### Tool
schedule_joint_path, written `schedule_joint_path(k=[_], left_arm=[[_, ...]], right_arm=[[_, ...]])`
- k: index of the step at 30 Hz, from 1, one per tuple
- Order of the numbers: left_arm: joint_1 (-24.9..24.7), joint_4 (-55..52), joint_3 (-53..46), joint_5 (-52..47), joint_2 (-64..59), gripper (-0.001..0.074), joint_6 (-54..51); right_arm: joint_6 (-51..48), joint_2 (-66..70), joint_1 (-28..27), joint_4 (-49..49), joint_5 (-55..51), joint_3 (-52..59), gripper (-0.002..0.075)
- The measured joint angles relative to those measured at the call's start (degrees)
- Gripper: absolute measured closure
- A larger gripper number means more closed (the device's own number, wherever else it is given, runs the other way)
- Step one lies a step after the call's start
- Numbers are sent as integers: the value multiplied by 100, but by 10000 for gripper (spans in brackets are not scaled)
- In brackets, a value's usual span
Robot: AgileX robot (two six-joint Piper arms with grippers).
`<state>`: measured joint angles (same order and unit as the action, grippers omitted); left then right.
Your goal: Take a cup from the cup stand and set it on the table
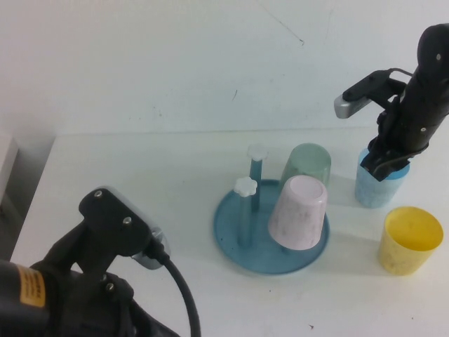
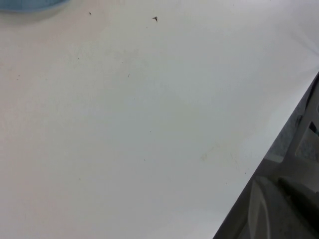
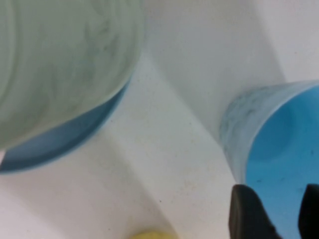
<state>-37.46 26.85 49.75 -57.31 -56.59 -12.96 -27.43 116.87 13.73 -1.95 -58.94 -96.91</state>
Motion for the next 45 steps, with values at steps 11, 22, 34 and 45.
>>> schedule_joint_path(k=[11,22,34,45], left_arm=[[0,-1567,-13,1326,830,737,596],[0,-3099,-582,2504,2501,737,1246],[0,-3072,-2496,3837,3296,737,1474],[0,-3058,-3226,4858,3296,737,1606]], right_arm=[[-3,-1456,0,107,-433,-639,649],[-59,-4237,0,160,49,983,727],[-20,-7738,0,-129,1397,4974,727],[22,-9991,0,-660,1689,7033,727]])
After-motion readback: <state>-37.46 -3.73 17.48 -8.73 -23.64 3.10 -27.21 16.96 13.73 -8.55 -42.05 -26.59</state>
